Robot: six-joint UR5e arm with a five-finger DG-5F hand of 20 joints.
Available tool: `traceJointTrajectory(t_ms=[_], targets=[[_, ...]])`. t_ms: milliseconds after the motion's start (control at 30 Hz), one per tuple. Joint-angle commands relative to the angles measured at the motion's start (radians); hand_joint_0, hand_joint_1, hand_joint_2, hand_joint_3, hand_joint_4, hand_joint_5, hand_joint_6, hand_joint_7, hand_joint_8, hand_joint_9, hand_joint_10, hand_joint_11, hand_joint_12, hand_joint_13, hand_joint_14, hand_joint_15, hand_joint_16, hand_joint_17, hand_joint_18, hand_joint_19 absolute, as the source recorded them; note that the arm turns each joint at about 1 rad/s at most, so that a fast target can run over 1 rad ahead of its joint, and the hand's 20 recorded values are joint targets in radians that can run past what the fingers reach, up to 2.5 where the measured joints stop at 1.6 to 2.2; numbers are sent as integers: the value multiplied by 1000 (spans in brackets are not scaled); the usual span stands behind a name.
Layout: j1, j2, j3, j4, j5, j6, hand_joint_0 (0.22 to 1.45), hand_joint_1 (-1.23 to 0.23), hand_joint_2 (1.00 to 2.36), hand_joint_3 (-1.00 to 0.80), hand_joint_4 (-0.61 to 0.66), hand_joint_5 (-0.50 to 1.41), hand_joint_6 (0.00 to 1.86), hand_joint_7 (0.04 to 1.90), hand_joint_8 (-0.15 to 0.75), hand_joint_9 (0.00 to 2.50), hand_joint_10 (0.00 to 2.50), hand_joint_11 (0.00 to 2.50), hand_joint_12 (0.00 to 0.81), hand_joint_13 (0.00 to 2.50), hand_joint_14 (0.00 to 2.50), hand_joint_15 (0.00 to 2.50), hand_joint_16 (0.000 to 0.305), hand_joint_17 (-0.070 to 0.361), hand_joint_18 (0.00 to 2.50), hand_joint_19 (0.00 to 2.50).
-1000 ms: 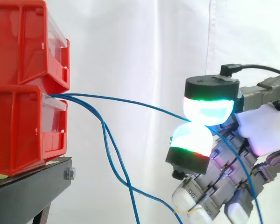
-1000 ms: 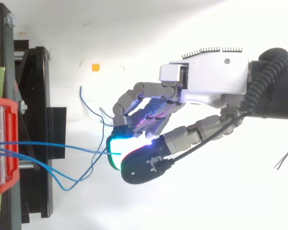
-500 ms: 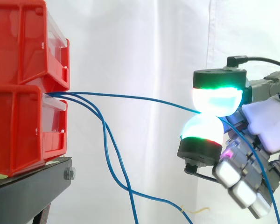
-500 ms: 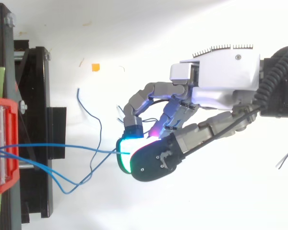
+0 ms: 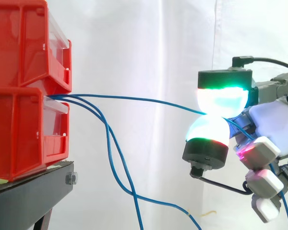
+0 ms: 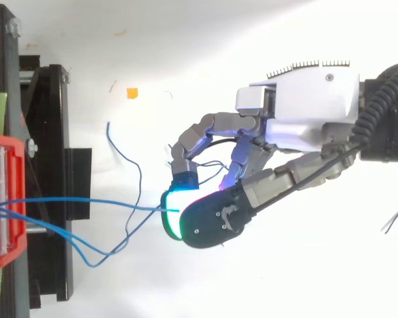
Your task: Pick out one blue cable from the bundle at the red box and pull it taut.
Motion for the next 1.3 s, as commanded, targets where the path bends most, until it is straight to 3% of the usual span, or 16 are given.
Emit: traceJointTrajectory(t_ms=[0, 233, 500, 1267], targets=[[1, 0, 0, 5, 1, -20, 693, -819, 1021, -141, -148, -125, 926, 1044, 331, 1270, 23, 711, 346, 1125, 20, 588, 38, 86, 830, 422], [1, -1, -12, 38, 1, -46, 694, -814, 1021, -147, -146, -128, 930, 1038, 305, 1294, 25, 808, 350, 1163, 23, 659, 40, 89, 885, 486], [1, 0, -12, 124, 3, -138, 698, -807, 1023, -148, -153, -129, 933, 1017, 307, 1310, 24, 881, 346, 1242, 25, 796, 42, 95, 1019, 630], [7, -1, -12, 127, 3, -152, 709, -803, 1022, -150, -150, -131, 934, 1005, 285, 1378, 24, 1039, 325, 1320, 22, 994, 45, 100, 1104, 738]])
